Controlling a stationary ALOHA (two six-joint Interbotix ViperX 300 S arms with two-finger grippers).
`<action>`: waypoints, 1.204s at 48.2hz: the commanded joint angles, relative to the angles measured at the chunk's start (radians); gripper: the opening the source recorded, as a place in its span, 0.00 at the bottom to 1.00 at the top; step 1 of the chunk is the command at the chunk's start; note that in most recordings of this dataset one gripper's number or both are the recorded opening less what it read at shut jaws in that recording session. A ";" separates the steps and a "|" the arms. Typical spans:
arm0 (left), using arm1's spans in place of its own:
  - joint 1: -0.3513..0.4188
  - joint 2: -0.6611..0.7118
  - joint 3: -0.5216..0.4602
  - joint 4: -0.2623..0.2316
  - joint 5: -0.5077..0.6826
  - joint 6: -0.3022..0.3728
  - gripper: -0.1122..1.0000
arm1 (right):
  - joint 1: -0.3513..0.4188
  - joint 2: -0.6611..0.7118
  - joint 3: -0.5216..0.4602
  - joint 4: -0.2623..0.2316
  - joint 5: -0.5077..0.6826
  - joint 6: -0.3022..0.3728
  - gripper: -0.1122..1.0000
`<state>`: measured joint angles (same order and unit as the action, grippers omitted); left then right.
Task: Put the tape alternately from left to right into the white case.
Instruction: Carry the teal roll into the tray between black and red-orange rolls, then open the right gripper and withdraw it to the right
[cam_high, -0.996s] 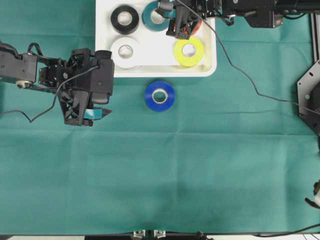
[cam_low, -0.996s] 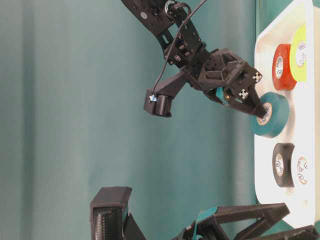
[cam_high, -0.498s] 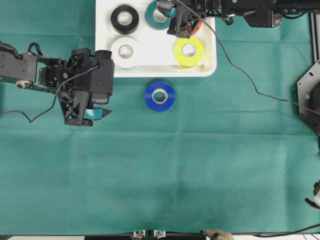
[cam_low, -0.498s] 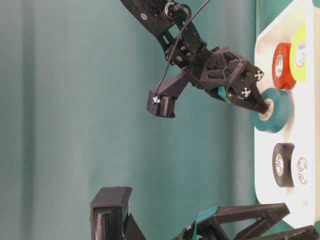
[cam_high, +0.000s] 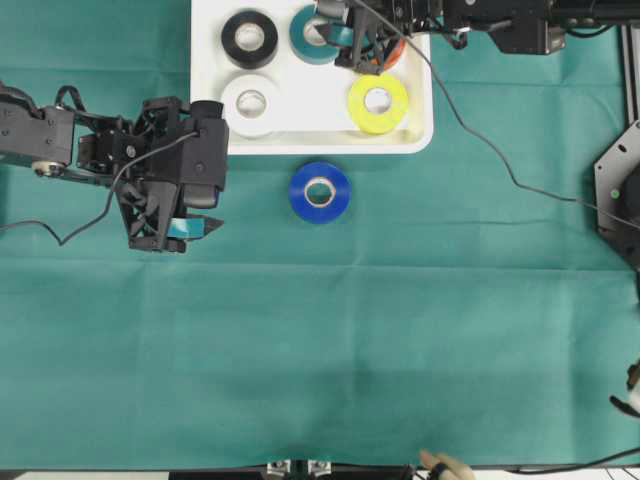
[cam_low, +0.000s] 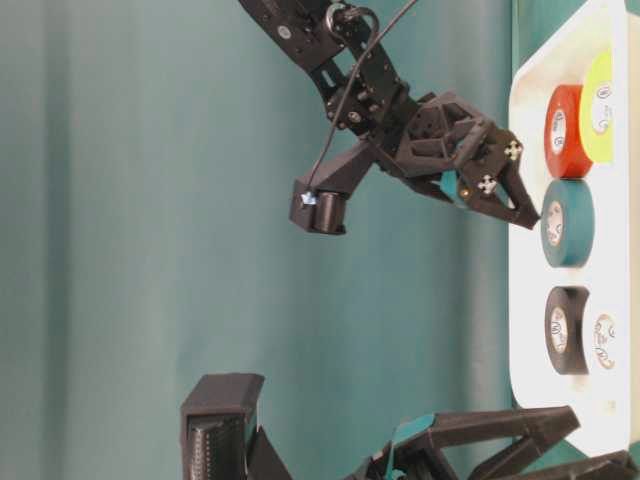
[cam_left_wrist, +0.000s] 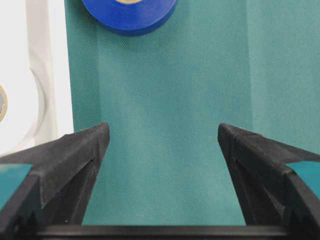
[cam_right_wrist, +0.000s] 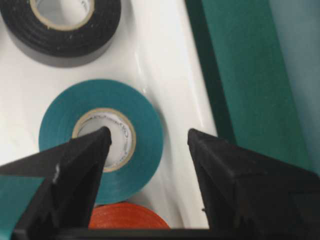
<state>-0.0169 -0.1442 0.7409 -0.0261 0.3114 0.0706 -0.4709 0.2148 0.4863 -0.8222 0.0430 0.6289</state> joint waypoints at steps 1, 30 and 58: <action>-0.003 -0.011 -0.009 0.000 -0.006 0.002 0.71 | -0.002 -0.046 -0.006 -0.002 -0.006 0.002 0.73; -0.003 -0.011 -0.012 0.000 -0.008 0.003 0.71 | 0.120 -0.249 0.173 -0.002 -0.072 0.008 0.73; -0.003 -0.011 -0.015 0.000 -0.029 0.006 0.71 | 0.265 -0.437 0.353 0.000 -0.109 0.012 0.73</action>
<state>-0.0169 -0.1442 0.7409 -0.0261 0.2899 0.0767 -0.2255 -0.1841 0.8330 -0.8222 -0.0583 0.6412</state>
